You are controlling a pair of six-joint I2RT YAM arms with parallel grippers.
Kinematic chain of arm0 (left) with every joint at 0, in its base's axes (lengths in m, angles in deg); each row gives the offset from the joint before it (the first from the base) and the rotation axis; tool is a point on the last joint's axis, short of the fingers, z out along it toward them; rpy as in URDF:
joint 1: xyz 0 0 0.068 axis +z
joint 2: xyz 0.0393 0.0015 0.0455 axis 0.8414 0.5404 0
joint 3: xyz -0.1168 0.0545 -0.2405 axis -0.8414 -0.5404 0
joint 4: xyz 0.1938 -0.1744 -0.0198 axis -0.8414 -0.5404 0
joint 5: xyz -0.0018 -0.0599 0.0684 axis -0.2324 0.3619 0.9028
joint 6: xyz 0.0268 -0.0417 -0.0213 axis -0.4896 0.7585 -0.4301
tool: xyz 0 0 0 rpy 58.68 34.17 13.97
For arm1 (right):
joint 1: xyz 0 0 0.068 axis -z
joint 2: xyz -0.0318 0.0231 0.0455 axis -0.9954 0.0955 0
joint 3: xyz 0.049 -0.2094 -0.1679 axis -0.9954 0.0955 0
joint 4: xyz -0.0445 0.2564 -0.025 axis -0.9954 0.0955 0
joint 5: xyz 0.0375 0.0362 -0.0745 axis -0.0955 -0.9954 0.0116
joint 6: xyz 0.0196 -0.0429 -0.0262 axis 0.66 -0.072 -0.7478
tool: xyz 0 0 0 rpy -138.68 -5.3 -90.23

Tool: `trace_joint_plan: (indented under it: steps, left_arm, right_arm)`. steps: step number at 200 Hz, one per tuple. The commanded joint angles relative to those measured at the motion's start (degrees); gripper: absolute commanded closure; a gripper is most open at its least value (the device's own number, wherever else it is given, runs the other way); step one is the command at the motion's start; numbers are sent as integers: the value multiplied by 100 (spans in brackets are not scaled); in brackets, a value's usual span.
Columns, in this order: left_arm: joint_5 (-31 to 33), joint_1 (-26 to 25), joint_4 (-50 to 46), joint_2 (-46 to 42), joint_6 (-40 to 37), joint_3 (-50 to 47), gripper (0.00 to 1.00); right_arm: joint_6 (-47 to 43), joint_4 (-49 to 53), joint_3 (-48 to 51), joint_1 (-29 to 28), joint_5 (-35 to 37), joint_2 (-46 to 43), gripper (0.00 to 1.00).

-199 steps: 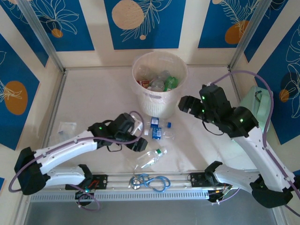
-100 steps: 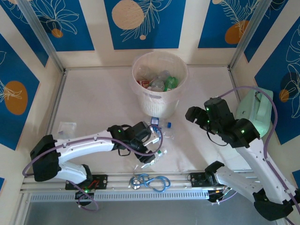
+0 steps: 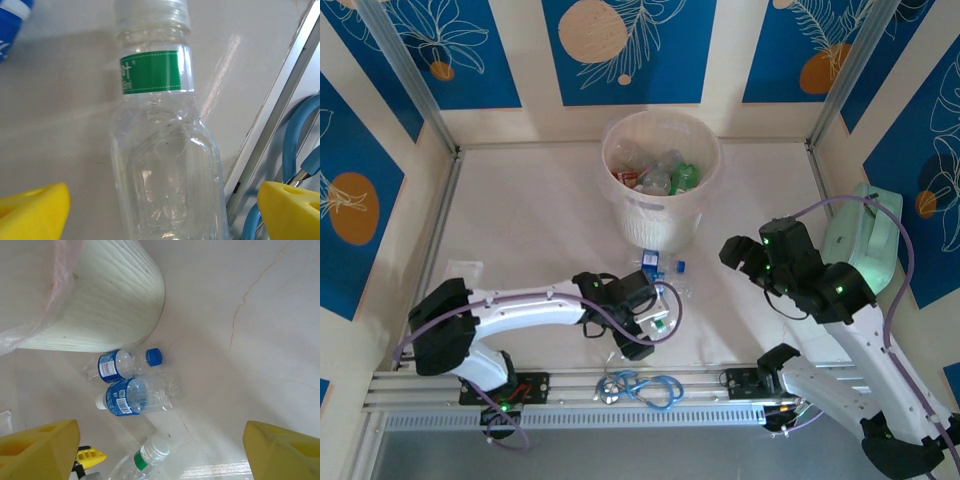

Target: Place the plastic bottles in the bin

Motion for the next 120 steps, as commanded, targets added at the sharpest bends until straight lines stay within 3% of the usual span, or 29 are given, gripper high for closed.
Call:
trace_joint_plan:
  steps: [1, 72, 120]
  left_arm:
    - [143, -92, -55, 208, -183, 260, 5]
    - [250, -123, 107, 634, -170, 163, 11]
    - [295, -132, 179, 686, -170, 147, 23]
  right_arm:
    - [138, 61, 76, 34, -89, -67, 15]
    - [161, 107, 222, 42, -71, -186, 17]
    - [164, 98, 214, 51, -65, -190, 24]
